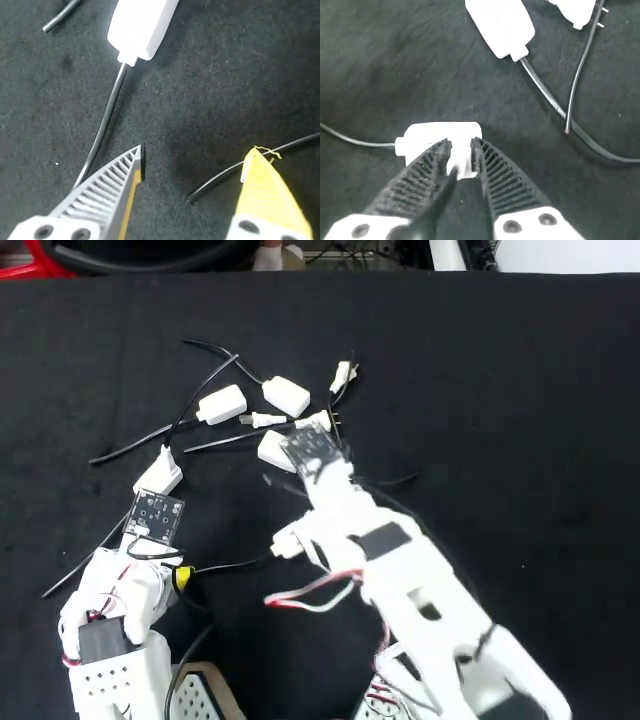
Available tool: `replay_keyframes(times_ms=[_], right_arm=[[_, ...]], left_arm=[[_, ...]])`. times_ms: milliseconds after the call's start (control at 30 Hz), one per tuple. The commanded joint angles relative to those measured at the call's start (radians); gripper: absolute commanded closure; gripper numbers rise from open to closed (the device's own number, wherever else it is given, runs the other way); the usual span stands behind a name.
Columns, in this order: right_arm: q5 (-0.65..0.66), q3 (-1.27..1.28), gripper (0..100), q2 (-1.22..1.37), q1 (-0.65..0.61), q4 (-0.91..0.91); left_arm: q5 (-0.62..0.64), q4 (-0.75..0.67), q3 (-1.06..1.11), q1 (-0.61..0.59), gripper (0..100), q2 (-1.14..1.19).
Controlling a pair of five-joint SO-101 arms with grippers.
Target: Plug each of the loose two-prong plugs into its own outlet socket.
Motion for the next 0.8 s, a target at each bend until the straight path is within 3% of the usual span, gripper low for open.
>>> replay_keyframes(times_ms=[0, 200, 767], right_arm=[[0.009, -0.088, 98.6, 0.211, -0.023, 0.021], [0.058, -0.125, 98.6, 0.197, 0.038, 0.112], [0.158, -0.156, 98.6, 0.197, 0.038, 0.209]], left_arm=[[-0.009, -0.008, 0.001, 0.001, 69, -0.006], [-0.009, -0.008, 0.002, 0.001, 69, -0.006], [-0.009, -0.008, 0.002, 0.001, 69, -0.006]])
